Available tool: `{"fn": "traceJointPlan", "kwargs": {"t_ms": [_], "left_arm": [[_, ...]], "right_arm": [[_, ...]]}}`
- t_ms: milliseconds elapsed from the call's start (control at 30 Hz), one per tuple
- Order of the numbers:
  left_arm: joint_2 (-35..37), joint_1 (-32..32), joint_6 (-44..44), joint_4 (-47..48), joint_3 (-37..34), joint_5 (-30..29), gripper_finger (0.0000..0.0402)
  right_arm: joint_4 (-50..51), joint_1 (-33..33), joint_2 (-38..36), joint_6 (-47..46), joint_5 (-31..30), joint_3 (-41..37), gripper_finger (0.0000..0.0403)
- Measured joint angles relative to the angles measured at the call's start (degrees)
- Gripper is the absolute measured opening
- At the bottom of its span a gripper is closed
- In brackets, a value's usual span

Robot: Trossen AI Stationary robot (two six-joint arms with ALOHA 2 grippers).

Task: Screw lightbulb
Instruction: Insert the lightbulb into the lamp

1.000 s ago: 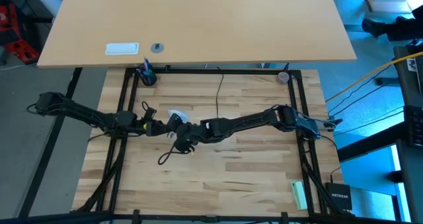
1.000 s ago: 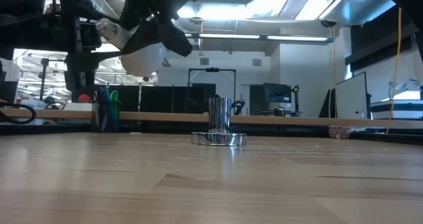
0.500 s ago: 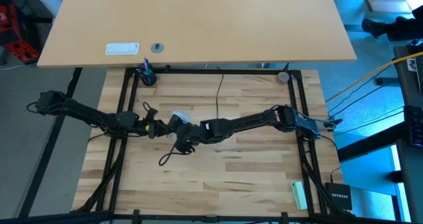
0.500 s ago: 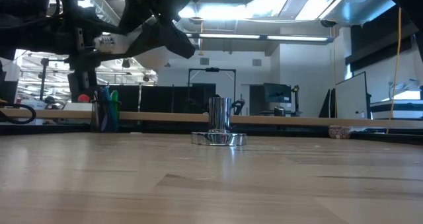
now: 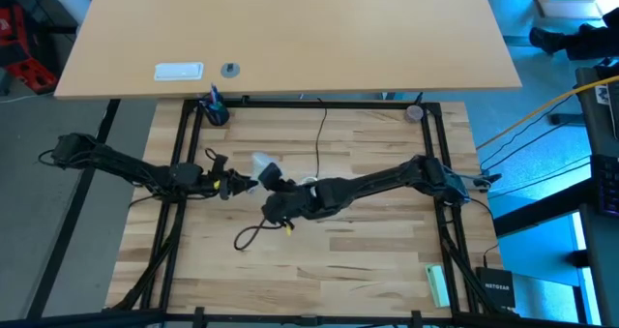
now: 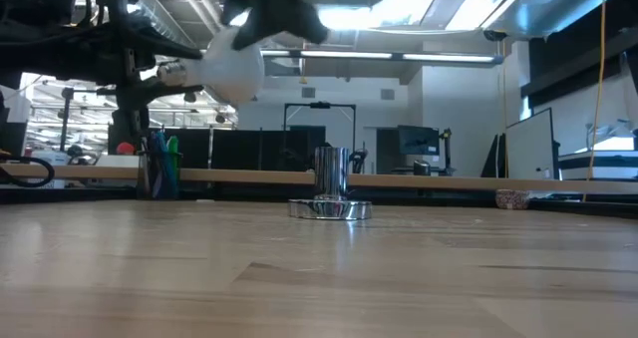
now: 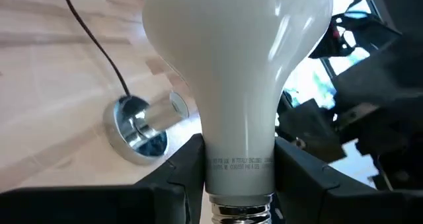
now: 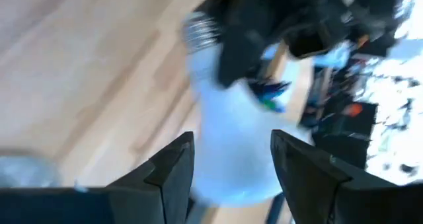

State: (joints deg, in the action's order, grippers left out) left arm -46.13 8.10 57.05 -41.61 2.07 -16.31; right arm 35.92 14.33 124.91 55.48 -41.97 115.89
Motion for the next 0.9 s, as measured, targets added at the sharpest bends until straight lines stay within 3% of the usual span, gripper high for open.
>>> {"fn": "traceJointPlan", "kwargs": {"t_ms": [133, 333, 433, 533, 600, 700, 800, 900], "left_arm": [[0.0, 0.0, -2.9, -2.0, 0.0, -1.1, 0.0129], [0.0, 0.1, -12.6, -7.3, 1.7, -1.5, 0.0128], [-0.3, 0.1, -20.5, -6.7, 5.3, -1.6, 0.0128], [-1.5, 0.1, -29.7, -4.8, 9.4, -1.5, 0.0128], [-2.7, 0.1, -35.1, -2.9, 12.3, -1.5, 0.0128], [-5.5, 0.1, -41.1, -0.5, 15.7, -1.9, 0.0128], [-9.3, 0.1, -45.5, -1.1, 17.7, -2.2, 0.0128], [-13.5, 0.0, -48.5, -0.9, 19.8, -2.4, 0.0128]], "right_arm": [[11.7, 2.1, -3.6, -14.5, 0.9, -0.2, 0.0201], [28.9, 3.0, -11.5, -42.8, 14.7, -0.1, 0.0201], [33.5, 2.9, -15.1, -49.2, 19.1, -0.8, 0.0201], [32.7, 2.9, -20.5, -50.7, 18.8, -6.6, 0.0201], [29.0, 2.6, -25.2, -50.8, 17.3, -14.5, 0.0201], [15.6, 0.8, -34.7, -50.7, 16.0, -30.9, 0.0201], [-7.3, -2.7, -44.7, -49.9, 16.9, -50.0, 0.0201], [-37.0, -6.6, -50.6, -49.6, 21.5, -68.8, 0.0201]]}}
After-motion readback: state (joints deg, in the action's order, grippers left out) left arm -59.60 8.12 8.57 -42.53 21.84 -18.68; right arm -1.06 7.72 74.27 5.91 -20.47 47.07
